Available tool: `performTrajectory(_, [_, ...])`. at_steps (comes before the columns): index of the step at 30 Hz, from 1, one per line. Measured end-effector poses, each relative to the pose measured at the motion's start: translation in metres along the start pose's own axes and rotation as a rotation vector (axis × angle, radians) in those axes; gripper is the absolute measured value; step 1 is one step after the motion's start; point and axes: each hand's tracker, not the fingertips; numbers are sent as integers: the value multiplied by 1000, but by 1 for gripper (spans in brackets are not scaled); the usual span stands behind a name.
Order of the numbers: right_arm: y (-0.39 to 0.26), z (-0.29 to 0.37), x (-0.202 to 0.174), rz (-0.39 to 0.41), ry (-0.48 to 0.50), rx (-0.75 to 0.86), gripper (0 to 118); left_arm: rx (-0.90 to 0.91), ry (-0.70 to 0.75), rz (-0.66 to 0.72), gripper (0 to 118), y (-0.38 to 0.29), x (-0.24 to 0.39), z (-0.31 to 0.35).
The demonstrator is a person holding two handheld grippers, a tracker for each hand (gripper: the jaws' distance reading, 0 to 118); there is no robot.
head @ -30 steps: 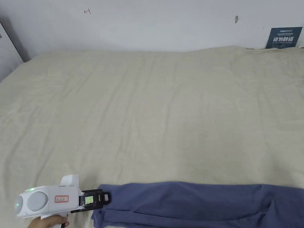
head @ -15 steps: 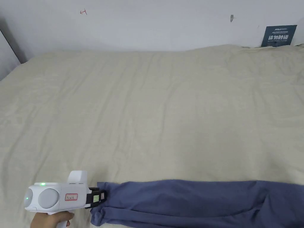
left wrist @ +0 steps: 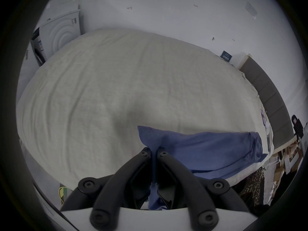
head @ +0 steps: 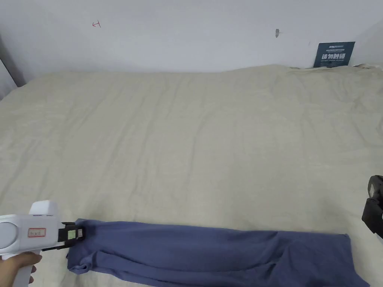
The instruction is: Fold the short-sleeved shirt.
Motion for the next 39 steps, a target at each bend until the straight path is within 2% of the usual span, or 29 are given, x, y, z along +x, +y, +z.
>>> performTrajectory(5, [-1,5,6,12,0,9,0,-1,7,-5,2,-1,38,19])
performTrajectory(9, [-3,6,11,7,8,15,0,7,-165,32,2,1,81,28])
performTrajectory(14, [-7,7,18,-14,24,26,0,-34,-279,-11,2,0,143,13])
performTrajectory(22, [-15,12,30,-12,20,16,0,-166,-306,-132,2,-16,220,-65])
performTrajectory(29, [-14,11,28,-19,7,6,0,-250,-214,-180,4,-42,263,-119])
performTrajectory(31, [-18,16,35,-15,3,6,0,-235,-184,-221,13,-47,269,-124])
performTrajectory(32, [-19,17,38,-15,1,7,0,-230,-191,-219,25,-48,271,-124])
performTrajectory(33, [-20,18,39,-15,0,7,0,-226,-192,-214,39,-49,272,-120])
performTrajectory(35, [-21,20,42,-16,-2,9,0,-212,-267,-192,77,-46,271,-113])
performTrajectory(37, [-21,21,43,-15,-3,10,0,-187,-267,-168,104,-44,271,-101])
performTrajectory(38, [-20,22,44,-14,-4,11,0,-168,-267,-170,112,-43,270,-94])
performTrajectory(39, [-20,24,44,-14,-6,13,0,-121,-267,-171,112,-41,267,-85])
